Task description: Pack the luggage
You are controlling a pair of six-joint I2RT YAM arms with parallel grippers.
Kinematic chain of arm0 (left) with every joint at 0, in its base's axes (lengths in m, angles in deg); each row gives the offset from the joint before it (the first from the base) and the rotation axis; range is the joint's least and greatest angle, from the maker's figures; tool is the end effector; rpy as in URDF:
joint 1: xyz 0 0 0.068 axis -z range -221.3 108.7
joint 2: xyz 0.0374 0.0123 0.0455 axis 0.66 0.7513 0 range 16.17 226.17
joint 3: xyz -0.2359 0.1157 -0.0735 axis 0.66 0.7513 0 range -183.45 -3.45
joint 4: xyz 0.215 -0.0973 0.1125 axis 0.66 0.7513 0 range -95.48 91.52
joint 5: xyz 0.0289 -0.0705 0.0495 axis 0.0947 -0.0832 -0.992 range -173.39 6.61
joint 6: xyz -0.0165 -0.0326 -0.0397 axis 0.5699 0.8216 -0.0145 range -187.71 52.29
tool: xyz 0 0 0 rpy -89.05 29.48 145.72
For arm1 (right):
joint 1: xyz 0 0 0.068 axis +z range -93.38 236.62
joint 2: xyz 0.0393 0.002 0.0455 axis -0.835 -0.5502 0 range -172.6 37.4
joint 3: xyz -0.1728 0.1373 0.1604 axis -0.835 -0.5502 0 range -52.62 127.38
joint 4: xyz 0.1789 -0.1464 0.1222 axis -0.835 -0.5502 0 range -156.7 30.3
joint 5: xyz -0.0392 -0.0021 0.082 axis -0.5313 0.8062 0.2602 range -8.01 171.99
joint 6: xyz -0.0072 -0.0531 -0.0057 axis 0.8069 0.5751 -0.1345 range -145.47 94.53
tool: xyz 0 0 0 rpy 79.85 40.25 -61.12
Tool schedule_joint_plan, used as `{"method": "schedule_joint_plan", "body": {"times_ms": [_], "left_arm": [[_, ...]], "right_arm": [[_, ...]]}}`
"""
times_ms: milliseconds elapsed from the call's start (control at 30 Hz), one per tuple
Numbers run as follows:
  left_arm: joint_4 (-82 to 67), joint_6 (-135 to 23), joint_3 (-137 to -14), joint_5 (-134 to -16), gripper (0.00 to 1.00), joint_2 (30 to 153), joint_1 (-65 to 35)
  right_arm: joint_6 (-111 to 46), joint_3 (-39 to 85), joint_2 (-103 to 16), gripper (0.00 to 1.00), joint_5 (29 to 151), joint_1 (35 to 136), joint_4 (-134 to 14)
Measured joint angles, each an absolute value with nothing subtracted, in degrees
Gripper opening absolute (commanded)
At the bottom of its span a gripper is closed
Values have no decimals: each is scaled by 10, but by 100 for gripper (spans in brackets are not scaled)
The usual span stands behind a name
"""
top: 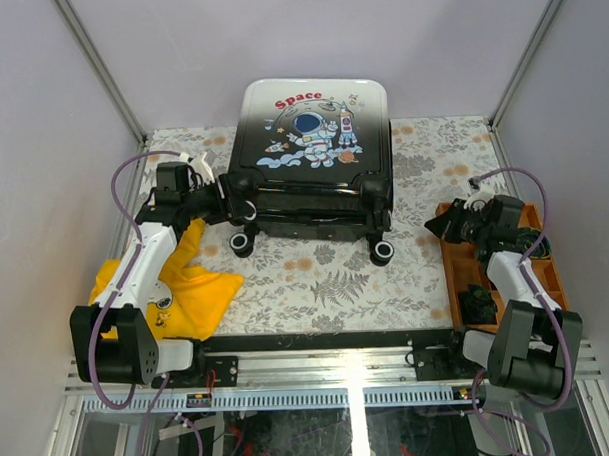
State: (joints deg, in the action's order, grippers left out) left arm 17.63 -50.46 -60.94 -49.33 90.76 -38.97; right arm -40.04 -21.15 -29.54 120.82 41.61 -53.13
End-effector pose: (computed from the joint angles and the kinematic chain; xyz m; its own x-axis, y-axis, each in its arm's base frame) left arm 0.2796 -0.0313 0.2866 -0.7528 -0.2152 -0.6221 0.2490 0.7817 -0.5718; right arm 0.2376 -0.0404 0.2140 -0.5344 0.3462 -0.7711 -0.2004 0.8343 0.5135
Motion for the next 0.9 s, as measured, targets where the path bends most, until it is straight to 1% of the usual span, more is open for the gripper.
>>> {"method": "schedule_joint_plan", "body": {"times_ms": [67,133,167,267,400,567,767,900], "left_arm": [[176,-509,-609,-491,0,908,-391],[175,-512,-609,-489,0,908,-391],[174,-513,-608,-488,0,908,-391],[174,-517,-608,-487,0,908,-391],[172,-520,-606,-485,0,908,-391],[170,-521,-605,-483,0,908,-392],[169,-521,-605,-482,0,908,-392],[169,-521,-605,-482,0,908,-392]], "right_arm": [[-395,-211,-300,34,1238,415,-529],[-391,-220,-294,44,1265,419,-506],[-383,-227,-290,46,1276,422,-493],[-342,-234,-283,47,1307,451,-480],[-240,-233,-283,47,1349,490,-475],[-102,-233,-283,48,1388,500,-459],[33,-233,-285,49,1408,534,-451],[78,-236,-287,49,1412,560,-423]]}}
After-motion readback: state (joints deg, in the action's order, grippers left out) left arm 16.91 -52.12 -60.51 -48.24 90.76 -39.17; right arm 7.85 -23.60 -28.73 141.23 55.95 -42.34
